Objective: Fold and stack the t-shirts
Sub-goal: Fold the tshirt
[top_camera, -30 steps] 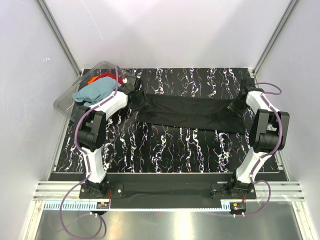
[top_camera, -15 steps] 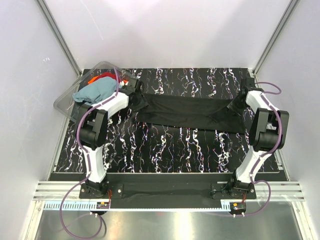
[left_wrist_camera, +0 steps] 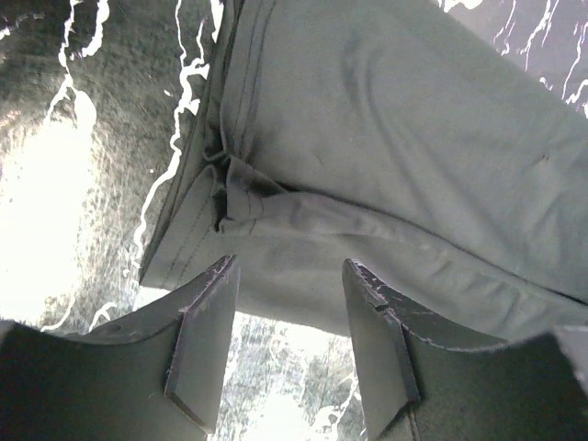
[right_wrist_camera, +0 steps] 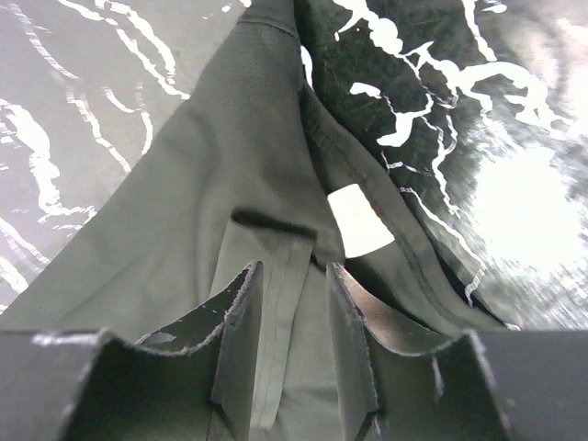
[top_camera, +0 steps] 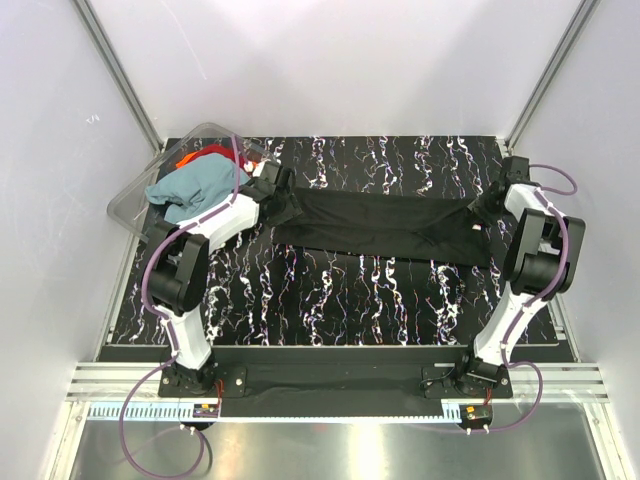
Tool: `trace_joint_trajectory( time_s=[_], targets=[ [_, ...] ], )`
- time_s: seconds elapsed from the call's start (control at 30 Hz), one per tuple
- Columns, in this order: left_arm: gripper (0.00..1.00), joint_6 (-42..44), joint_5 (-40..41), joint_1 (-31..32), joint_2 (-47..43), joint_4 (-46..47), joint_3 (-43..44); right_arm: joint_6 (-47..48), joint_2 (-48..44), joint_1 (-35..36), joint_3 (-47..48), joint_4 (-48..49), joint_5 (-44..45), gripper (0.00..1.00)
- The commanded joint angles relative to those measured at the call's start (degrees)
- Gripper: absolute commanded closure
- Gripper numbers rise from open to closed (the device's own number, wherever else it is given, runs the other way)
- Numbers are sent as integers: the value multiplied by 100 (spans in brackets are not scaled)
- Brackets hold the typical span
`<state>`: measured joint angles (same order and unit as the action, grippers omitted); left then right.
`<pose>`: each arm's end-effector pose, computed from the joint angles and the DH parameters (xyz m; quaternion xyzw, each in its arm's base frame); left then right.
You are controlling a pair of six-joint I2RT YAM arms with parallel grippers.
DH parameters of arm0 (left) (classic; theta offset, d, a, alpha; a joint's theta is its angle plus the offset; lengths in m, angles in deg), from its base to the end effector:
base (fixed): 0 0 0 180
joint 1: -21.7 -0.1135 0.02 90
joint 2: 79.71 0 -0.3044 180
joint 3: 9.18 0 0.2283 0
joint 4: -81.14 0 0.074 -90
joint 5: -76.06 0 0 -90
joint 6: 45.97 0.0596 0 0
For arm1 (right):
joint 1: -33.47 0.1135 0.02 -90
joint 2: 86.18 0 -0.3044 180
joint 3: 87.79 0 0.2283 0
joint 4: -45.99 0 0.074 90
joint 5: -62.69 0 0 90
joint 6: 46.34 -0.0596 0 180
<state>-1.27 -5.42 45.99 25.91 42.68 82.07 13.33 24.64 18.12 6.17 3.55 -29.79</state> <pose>0.3714 -0.1579 0.2441 -0.1956 0.9251 -0.1235 0.3012 0.4007 -0.1073 0.2170 0.3689 0.8907 0.0552 0.2597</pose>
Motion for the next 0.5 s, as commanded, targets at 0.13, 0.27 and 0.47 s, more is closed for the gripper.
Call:
trace_joint_trajectory(
  time_s=[0.13,0.27,0.47],
  targets=[
    [48,12,168,-30,-95,450,-121,-114,439,50,258,294,-24,60],
    [48,-40,247,-39,-77,556,-227,-123,519,50,267,417,-7,62],
    [49,-233,282,-30,81,573,-244,-105,493,50,197,426,142,84]
  ],
)
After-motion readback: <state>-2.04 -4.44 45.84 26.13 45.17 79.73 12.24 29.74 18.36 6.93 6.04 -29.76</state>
